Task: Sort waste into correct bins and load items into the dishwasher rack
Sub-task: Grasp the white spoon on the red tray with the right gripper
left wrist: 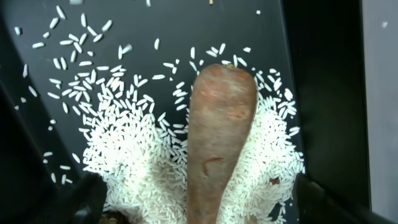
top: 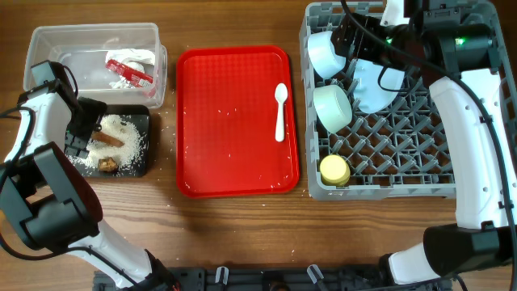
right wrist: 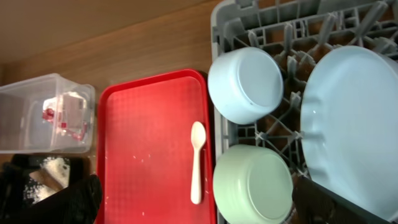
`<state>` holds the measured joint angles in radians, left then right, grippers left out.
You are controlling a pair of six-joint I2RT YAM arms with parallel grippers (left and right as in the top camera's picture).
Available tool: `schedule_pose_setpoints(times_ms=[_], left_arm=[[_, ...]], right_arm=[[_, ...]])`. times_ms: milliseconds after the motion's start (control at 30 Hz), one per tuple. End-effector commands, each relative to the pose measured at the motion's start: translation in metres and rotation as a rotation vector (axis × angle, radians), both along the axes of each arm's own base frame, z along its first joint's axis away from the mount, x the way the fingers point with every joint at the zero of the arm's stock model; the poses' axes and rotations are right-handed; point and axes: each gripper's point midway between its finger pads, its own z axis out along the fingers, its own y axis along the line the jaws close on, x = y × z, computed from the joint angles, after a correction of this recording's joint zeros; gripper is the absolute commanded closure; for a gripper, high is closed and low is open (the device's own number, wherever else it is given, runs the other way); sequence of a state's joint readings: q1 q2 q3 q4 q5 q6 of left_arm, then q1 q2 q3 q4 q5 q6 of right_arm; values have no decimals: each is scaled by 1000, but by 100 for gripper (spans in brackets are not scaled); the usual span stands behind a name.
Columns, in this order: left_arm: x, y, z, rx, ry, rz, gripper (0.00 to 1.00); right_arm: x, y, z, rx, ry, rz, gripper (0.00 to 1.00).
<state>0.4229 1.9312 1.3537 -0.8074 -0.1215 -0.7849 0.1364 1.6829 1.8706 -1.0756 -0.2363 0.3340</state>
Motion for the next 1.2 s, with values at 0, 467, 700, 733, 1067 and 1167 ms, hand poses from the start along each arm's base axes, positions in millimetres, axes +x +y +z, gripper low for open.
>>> schedule_pose_setpoints(times_ms=[0,467,700,733,1067,1167], left_arm=[[7,2,40,45,-58,-83,0],[36,-80,180,233,-313,-535,0],[49,-115,183,235,-342,-638,0],[49,-116,183,235,-342,-641,0],[48,-117,182,233,-339,-642,0],[48,-117,182,233,-338,-642,0]], right_arm=[[2,21,1,31,-20,77,1],[7,138,-109,-167,119,159,9],[11,141,-216,-239,337,129,33],[12,141,-225,-245,348,130,36],[13,124,-278,-334,426,32,49],[12,122,-290,-347,441,24,51]])
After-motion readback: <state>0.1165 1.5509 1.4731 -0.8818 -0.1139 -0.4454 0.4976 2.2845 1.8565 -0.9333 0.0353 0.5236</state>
